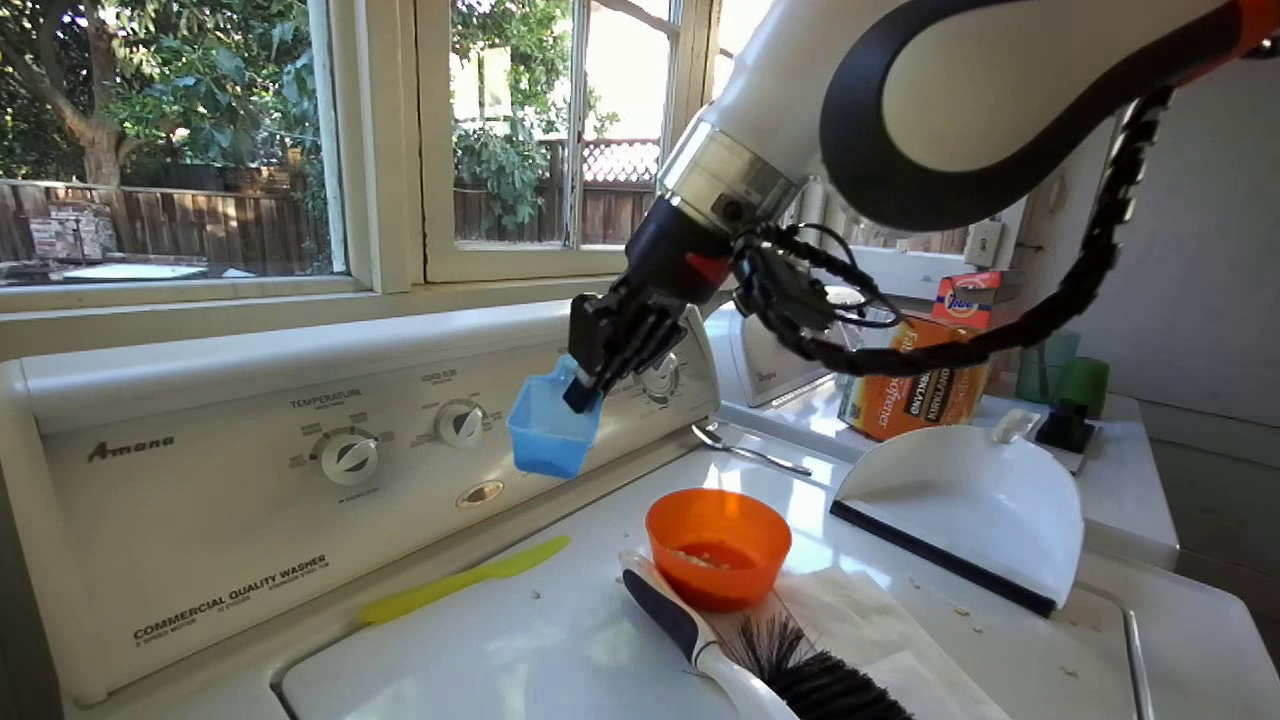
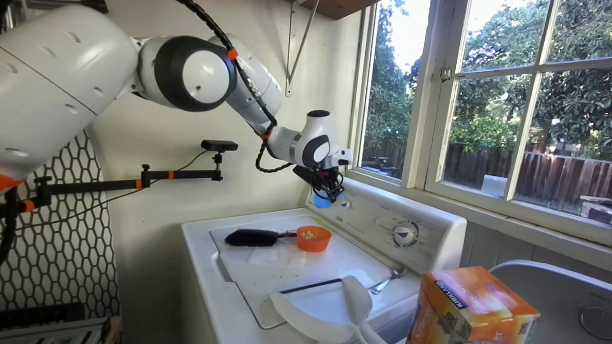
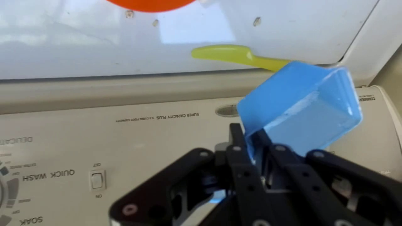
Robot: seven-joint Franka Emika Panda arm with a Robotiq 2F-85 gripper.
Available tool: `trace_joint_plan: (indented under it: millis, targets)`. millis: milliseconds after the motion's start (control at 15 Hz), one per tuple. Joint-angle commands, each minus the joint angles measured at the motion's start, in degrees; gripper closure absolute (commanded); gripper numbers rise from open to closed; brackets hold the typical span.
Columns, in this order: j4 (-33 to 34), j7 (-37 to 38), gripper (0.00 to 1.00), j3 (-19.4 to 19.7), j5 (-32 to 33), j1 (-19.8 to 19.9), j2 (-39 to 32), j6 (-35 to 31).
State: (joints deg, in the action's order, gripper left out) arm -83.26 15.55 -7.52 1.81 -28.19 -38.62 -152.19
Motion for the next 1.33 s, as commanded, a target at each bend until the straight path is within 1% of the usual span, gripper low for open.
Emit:
trace_joint_plan:
  millis: [0, 267, 600, 800, 1000, 1267]
  targets:
    - [-13.85, 3.78, 0.97, 2.30, 1.50, -1.38, 11.34, -0.04]
    - [-21.05, 6.74, 0.97, 1.97, 3.96, -1.12, 18.75, 4.28]
    - [-25.71, 8.55, 0.97, -0.23, 6.34, 0.34, 25.30, 15.83]
    - [-26.02, 8.65, 0.97, -1.89, 7.04, 1.18, 26.86, 23.01]
    - [-26.20, 8.41, 0.97, -3.53, 7.08, 1.92, 27.28, 28.05]
    - [-27.31, 11.42, 0.97, -4.45, 9.31, 1.84, 27.16, 31.13]
